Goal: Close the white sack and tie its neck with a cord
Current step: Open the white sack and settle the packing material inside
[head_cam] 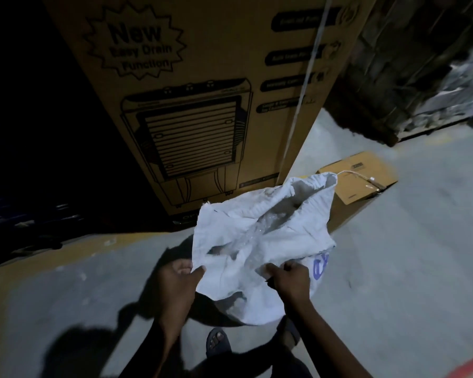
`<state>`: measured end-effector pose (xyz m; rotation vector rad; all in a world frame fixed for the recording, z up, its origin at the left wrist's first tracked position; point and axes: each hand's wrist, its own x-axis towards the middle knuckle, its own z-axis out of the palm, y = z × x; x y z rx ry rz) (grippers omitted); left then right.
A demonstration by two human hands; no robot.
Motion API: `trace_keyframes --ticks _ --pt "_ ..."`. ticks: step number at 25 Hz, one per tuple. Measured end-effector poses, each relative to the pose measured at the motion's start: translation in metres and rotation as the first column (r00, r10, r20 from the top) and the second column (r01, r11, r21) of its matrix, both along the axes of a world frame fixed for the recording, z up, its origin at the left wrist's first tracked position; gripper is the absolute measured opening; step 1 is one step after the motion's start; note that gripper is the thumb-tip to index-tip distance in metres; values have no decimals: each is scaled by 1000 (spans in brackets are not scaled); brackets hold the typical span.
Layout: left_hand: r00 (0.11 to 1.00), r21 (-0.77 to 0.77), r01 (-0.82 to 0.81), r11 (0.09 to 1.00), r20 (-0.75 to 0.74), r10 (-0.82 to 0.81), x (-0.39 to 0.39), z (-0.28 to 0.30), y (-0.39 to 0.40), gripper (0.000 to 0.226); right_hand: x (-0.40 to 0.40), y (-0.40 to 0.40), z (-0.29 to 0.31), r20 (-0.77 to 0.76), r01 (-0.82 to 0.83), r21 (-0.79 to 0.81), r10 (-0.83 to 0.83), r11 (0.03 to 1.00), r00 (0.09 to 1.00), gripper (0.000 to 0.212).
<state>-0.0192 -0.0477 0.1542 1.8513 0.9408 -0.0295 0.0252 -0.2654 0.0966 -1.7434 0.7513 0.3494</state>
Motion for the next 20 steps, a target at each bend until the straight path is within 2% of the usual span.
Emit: trace_keyframes --ticks 2,3,4,6,8,12,14,16,18,20 --pt "973 242 219 945 20 -230 -10 16 -4 17 2 9 18 132 -78 -25 80 997 988 55" --pt "946 313 303 900 15 -323 -15 24 -9 11 1 15 22 171 -105 -9 105 994 980 57" --pt "920 347 368 863 0 -393 -20 31 -13 4 0 20 23 203 -125 25 118 992 972 56" --pt "883 351 448 822 -30 -469 -23 36 -20 7 3 32 23 227 -134 93 110 987 968 54" --pt "875 324 469 822 -47 -481 -19 30 -20 8 6 41 20 210 -139 124 111 982 971 53" --pt "941 51 328 943 66 -330 0 23 -21 17 13 55 21 243 -201 24 190 979 951 58" --pt "931 -1 356 934 80 -355 5 23 -28 16 17 61 28 239 -237 14 227 971 944 63" --pt "894 10 446 895 50 -446 0 17 -38 14 23 66 30 219 -337 4 328 942 919 68" --pt "849 47 528 848 -17 -528 -9 8 -46 16 25 71 32 151 -438 -133 455 889 878 67" --pt "865 -2 502 865 -4 -502 -18 -4 -50 18 26 72 25 84 -461 -197 483 865 871 63"
